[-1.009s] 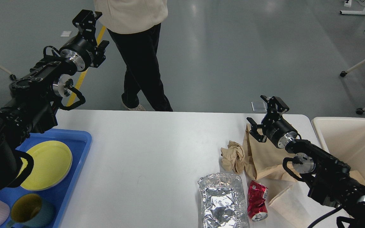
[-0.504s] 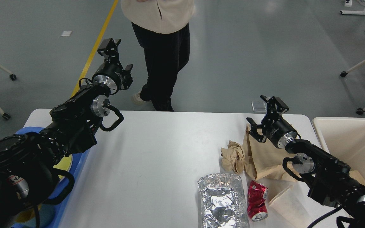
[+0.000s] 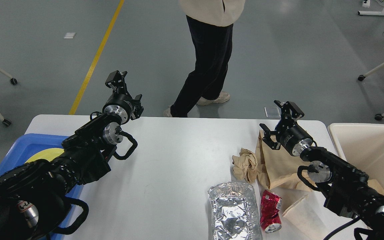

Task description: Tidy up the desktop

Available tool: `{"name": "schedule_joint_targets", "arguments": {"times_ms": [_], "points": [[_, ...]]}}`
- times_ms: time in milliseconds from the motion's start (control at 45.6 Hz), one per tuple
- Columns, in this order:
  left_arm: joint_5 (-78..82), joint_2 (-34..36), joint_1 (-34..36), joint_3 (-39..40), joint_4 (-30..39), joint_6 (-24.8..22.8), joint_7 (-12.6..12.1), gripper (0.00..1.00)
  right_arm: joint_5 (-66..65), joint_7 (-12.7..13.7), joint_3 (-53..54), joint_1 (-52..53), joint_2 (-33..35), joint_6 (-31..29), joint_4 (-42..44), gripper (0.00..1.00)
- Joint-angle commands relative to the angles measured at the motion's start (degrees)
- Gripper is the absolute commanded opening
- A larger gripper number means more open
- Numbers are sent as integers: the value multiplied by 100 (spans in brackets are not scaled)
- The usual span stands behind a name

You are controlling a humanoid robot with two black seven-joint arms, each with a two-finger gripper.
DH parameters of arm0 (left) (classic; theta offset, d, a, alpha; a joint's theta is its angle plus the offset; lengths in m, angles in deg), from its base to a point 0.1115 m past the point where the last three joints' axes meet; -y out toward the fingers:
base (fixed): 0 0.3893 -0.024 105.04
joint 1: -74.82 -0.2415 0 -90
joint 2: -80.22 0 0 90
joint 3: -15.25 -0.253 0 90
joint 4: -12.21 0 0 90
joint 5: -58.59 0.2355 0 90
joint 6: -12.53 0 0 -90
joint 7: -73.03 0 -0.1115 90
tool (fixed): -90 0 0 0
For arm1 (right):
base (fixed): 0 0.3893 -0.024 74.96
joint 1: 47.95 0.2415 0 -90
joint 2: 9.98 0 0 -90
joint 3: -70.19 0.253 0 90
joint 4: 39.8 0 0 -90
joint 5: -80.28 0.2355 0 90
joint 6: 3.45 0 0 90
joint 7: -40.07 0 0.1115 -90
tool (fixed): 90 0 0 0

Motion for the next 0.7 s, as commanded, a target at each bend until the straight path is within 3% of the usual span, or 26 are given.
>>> {"name": "schedule_joint_targets", "arguments": {"times_ms": [0, 680], "points": [[3, -9, -107, 4, 27, -2, 6, 96, 0, 0, 0, 0, 0, 0, 0, 100], [20, 149, -327, 127, 53, -37, 147, 96, 0, 0, 0, 0, 0, 0, 0, 100]]}}
